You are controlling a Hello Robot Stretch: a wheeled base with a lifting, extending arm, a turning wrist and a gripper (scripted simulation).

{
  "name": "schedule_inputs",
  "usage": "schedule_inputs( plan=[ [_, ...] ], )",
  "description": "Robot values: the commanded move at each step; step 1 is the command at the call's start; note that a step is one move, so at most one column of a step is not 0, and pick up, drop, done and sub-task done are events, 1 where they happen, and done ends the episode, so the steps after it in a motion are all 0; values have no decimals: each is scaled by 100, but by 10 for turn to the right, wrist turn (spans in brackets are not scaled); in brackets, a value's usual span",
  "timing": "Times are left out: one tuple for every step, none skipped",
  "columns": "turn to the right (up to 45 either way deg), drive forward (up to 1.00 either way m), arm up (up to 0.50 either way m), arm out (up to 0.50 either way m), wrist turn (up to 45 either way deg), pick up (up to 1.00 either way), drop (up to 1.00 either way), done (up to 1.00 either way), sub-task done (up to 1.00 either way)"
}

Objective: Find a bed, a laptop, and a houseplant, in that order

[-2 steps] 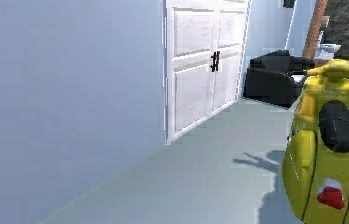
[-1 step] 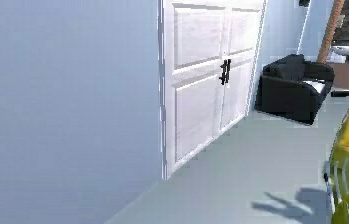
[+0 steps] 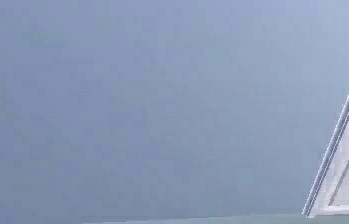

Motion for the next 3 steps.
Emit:
schedule_inputs(
  plan=[
    [0,30,0,0,0,0,0,0,0],
    [-450,0,0,0,0,0,0,0,0],
    [-90,0,0,0,0,0,0,0,0]
  ],
)
